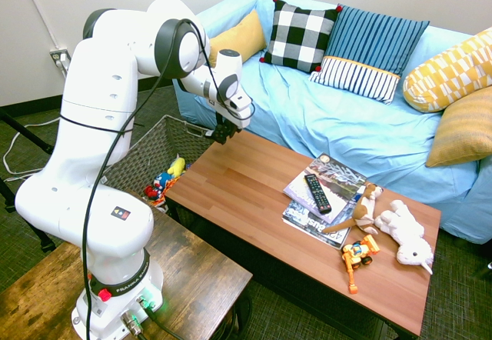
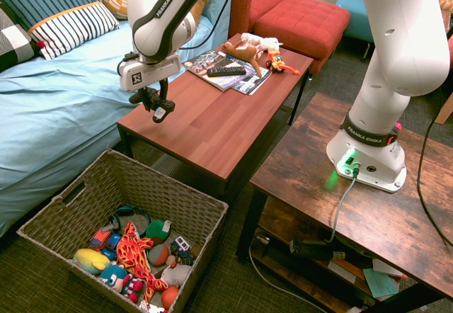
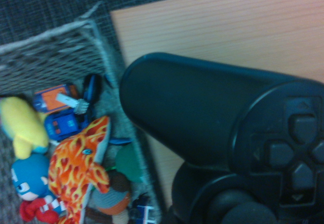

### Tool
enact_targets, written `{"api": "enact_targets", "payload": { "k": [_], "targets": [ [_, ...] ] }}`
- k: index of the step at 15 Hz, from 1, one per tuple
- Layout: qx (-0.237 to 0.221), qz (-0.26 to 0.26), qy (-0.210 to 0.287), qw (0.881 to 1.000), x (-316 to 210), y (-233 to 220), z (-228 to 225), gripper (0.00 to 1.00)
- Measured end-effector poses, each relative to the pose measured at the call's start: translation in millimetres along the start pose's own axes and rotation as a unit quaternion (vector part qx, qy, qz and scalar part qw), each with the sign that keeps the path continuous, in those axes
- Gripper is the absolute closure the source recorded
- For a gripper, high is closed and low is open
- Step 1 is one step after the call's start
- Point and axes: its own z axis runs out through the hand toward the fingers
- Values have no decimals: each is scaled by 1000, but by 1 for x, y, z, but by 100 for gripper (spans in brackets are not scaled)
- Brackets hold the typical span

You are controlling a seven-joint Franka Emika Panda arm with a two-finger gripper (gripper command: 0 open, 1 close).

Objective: Put the gamepad in the basket

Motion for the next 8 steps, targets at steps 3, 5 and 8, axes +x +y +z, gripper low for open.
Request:
{"api": "enact_targets", "payload": {
  "k": [3,5,8],
  "targets": [
    [4,-35,14,999,-85,-35,-6,100],
    [3,-50,21,998,-132,-54,3,100],
    [-19,-66,12,998,-184,-75,51,100]
  ]
}}
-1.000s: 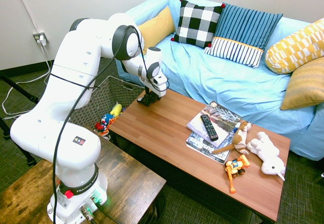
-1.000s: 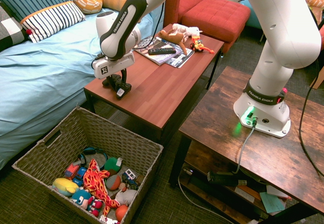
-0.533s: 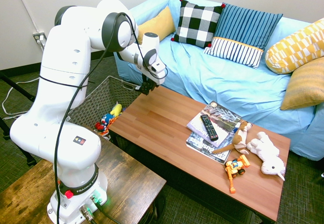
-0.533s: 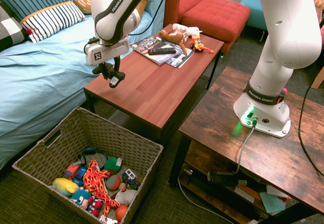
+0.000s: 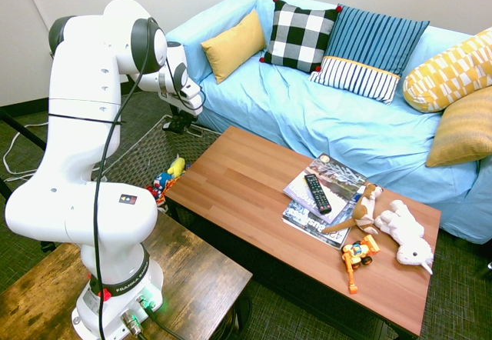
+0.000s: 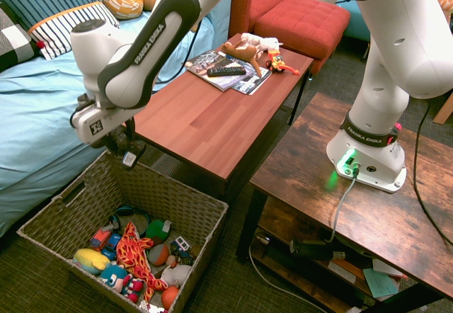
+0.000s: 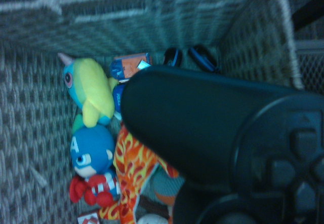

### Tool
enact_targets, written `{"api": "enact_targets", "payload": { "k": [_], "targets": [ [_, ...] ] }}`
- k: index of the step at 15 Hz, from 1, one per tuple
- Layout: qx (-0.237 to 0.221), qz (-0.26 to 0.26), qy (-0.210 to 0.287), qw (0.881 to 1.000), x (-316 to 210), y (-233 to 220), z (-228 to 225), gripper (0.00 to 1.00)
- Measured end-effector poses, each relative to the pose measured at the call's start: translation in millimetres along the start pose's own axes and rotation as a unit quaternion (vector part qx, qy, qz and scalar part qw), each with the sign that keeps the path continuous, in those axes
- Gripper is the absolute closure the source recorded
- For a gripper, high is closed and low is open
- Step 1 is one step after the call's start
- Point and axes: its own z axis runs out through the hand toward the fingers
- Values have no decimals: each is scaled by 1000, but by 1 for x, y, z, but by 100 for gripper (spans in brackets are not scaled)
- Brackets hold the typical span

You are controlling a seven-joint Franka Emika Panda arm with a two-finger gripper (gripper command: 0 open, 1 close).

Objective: Put the gamepad in the basket

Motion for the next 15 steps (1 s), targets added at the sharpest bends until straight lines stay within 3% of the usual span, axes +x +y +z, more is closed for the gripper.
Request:
{"api": "enact_targets", "payload": {
  "k": [8,9,15],
  "targets": [
    [-72,-51,-6,996,-90,-22,139,100],
    [-78,-53,-6,996,-92,-23,143,0],
    [-85,-50,-4,995,-84,-35,134,0]
  ]
}}
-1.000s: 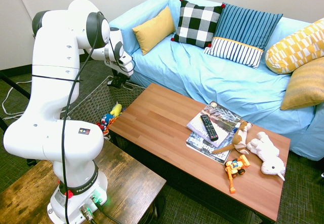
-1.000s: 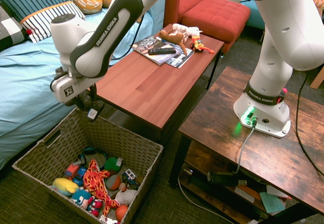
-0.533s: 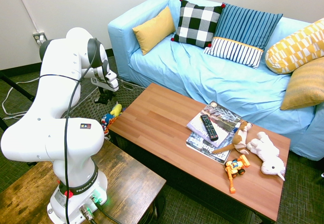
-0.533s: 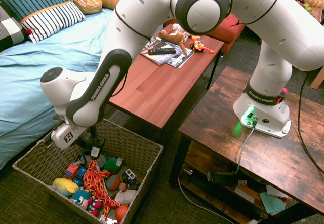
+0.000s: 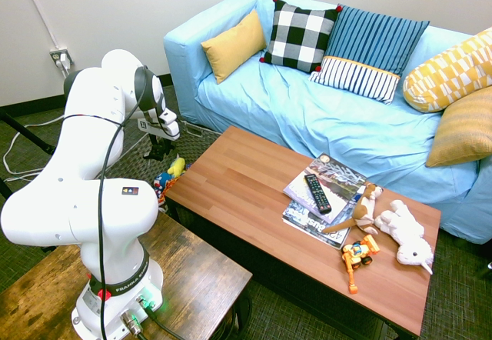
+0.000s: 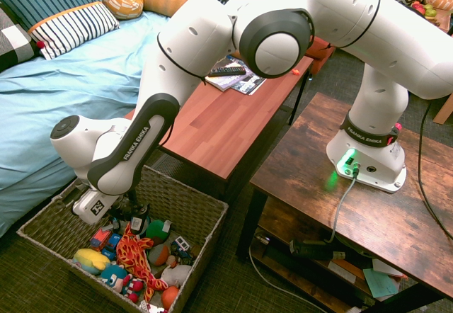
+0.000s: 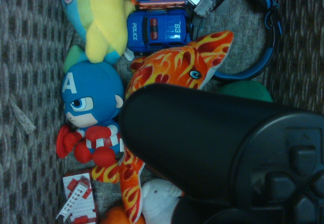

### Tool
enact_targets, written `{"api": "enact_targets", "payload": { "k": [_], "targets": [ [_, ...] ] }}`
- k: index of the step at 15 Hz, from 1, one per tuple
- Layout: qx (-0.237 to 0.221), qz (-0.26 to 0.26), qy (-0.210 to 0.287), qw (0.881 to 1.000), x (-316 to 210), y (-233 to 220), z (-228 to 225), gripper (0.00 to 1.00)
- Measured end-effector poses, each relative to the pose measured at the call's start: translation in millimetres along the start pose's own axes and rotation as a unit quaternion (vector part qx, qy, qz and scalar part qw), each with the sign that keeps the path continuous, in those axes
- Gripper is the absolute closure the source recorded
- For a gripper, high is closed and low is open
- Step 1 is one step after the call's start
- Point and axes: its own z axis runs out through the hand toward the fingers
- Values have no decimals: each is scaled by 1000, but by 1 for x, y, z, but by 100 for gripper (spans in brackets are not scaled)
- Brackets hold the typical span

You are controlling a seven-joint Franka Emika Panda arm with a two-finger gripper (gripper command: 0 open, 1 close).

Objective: Put the gamepad in the basket

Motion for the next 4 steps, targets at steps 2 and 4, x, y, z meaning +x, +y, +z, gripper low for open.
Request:
{"api": "enact_targets", "payload": {
  "k": [2,4],
  "targets": [
    [-2,-1,0,1000,1,-1,-3,0],
    [-6,-4,-2,1000,0,-2,-5,0]
  ]
}}
